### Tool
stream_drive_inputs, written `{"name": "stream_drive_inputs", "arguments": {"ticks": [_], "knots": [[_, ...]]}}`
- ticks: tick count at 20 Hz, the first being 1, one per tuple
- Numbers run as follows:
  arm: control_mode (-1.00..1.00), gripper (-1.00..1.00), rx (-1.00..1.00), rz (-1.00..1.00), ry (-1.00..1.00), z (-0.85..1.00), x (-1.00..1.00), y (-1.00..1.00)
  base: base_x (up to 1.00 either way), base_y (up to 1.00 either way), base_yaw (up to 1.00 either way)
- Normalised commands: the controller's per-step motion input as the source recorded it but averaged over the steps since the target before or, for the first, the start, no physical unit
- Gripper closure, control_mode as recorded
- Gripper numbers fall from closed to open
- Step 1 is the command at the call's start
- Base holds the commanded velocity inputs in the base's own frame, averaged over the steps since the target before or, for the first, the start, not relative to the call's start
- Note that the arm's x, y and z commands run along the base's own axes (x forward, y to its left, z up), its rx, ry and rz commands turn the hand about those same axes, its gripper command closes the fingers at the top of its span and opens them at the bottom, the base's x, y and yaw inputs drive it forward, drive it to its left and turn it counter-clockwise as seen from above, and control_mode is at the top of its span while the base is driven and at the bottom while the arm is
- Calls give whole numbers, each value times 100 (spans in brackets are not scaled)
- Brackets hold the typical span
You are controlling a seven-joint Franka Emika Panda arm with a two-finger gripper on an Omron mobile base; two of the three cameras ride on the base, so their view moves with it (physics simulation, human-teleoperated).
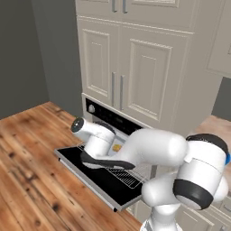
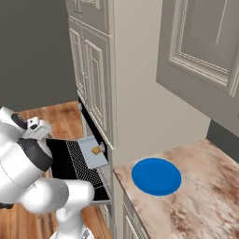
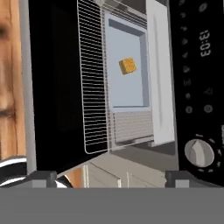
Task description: Take the baked cake out of the oven and place it on the plate for cooling. Then close the oven door.
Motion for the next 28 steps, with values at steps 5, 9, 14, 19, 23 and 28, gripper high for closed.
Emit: {"name": "stream_drive_inputs", "arguments": {"ticks": [5,9,14,19,23,28], "knots": [[-100,-100,-18,19,3,10,17,-19,0,0,0],[-100,-100,-22,25,5,-3,15,-21,0,0,0],[-100,-100,-15,28,11,-15,29,-19,0,0,0],[-100,-100,-9,26,15,-10,46,-8,0,0,0],[-100,-100,-10,20,19,-26,42,0,0,0,0],[-100,-100,-11,14,19,-40,29,0,0,0,0]]}}
